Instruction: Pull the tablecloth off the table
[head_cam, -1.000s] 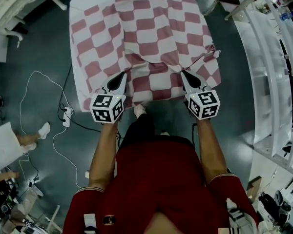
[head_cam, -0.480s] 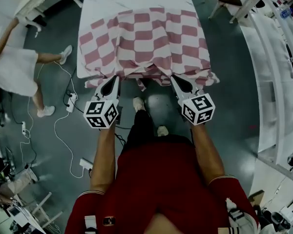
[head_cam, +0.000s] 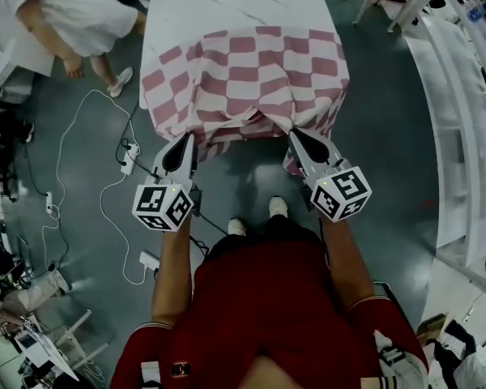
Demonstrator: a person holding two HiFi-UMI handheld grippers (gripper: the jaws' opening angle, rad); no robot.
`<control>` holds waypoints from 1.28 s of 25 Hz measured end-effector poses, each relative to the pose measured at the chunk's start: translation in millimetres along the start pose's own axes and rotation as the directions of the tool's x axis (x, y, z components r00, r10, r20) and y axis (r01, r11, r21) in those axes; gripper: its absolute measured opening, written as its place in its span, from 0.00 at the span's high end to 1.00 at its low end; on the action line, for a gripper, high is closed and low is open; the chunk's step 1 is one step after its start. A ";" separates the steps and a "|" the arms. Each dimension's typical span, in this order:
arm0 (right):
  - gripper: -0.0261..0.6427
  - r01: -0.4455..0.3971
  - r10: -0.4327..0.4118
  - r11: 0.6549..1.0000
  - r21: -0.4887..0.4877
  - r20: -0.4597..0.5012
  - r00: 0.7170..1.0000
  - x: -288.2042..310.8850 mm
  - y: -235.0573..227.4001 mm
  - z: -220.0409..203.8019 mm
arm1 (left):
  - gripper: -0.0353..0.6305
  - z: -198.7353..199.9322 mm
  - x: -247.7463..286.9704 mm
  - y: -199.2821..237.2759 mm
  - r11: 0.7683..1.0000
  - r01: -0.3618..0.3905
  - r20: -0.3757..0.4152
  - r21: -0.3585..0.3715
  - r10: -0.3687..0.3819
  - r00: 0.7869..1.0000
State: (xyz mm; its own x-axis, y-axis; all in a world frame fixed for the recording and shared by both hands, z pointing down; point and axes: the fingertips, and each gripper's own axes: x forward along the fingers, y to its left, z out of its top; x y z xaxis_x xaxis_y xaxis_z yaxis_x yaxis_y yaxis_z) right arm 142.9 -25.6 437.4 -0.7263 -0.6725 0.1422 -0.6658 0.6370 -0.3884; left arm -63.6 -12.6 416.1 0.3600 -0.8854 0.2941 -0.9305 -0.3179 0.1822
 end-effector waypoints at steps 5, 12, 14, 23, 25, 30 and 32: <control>0.94 -0.021 0.022 0.999 -0.031 0.042 0.999 -14.6 71.7 -4.0 | 0.93 6.1 -67.9 6.7 0.999 0.033 0.078 0.006 -0.033 0.996; 0.94 -0.022 0.021 1.000 0.007 0.108 0.994 -30.2 159.1 -15.5 | 0.93 13.9 -154.4 25.5 0.995 0.097 0.171 0.023 -0.100 0.980; 0.94 -0.010 0.009 1.000 0.013 0.115 0.993 -34.2 158.7 -9.5 | 0.93 24.5 -157.6 21.3 0.993 0.115 0.194 0.027 -0.118 0.974; 0.94 0.030 -0.042 0.997 0.068 0.177 0.983 -55.1 220.1 -26.8 | 0.93 32.1 -225.7 30.4 0.977 0.203 0.236 0.063 -0.212 0.948; 0.94 0.033 -0.044 0.997 0.066 0.176 0.983 -61.5 226.0 -32.5 | 0.93 28.3 -231.4 27.6 0.975 0.211 0.237 0.065 -0.220 0.946; 0.94 0.019 -0.031 0.998 0.066 0.185 0.982 -72.8 219.9 -25.5 | 0.93 30.6 -231.5 14.2 0.977 0.202 0.242 0.067 -0.213 0.947; 0.94 0.018 -0.029 0.998 0.057 0.184 0.983 -74.6 217.6 -16.4 | 0.93 36.0 -231.9 10.3 0.978 0.199 0.247 0.062 -0.208 0.946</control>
State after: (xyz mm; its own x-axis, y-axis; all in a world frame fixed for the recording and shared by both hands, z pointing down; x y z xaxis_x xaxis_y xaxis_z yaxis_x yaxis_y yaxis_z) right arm 49.4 169.4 357.2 -0.6632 -0.7483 -0.0166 -0.6683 0.6020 -0.4370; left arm -159.1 177.3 316.0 0.5174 -0.8557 0.0088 -0.8428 -0.5078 0.1786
